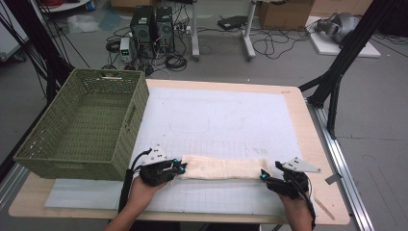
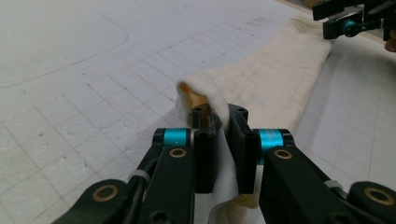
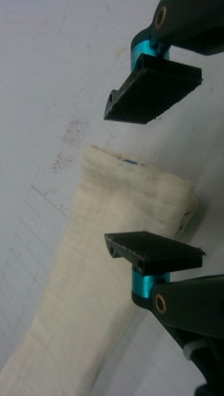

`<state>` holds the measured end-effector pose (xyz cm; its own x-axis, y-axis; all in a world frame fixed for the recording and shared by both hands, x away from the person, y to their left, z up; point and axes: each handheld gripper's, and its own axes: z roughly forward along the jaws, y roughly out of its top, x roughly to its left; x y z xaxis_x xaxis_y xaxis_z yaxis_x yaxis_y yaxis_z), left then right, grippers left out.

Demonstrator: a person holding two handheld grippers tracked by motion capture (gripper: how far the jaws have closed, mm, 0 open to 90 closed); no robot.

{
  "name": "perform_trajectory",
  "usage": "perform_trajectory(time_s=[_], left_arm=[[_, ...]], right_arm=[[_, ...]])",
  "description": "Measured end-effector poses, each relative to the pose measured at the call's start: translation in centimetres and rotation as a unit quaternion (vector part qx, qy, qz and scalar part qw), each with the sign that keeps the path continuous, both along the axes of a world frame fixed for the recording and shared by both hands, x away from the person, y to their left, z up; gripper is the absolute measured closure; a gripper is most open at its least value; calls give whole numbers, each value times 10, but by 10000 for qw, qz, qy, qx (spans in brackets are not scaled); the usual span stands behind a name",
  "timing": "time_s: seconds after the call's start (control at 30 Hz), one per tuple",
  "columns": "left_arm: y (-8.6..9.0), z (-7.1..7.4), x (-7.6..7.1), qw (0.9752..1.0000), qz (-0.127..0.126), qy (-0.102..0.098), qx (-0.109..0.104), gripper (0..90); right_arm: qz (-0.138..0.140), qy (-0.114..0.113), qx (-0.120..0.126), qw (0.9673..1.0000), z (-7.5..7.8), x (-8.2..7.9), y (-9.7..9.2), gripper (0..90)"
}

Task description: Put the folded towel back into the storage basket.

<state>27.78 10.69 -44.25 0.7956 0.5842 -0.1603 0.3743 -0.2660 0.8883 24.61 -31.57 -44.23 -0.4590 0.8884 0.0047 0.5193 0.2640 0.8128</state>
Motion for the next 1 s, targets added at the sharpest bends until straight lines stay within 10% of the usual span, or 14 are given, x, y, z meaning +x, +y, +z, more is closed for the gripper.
perform_trajectory(time_s=[0.33, 0.77, 1.0], left_arm=[[0, 0, -1, 10000, -12, -29, 57, 814], [0, -2, -2, 9999, -29, -72, 129, 814], [0, -2, -2, 9999, -28, -69, 141, 814]], right_arm=[[19, 304, -182, 9994, -9, 5, 2, 308], [298, 789, 653, 9943, -9, 3, -2, 757], [399, 733, 485, 9953, -8, 2, 2, 792]])
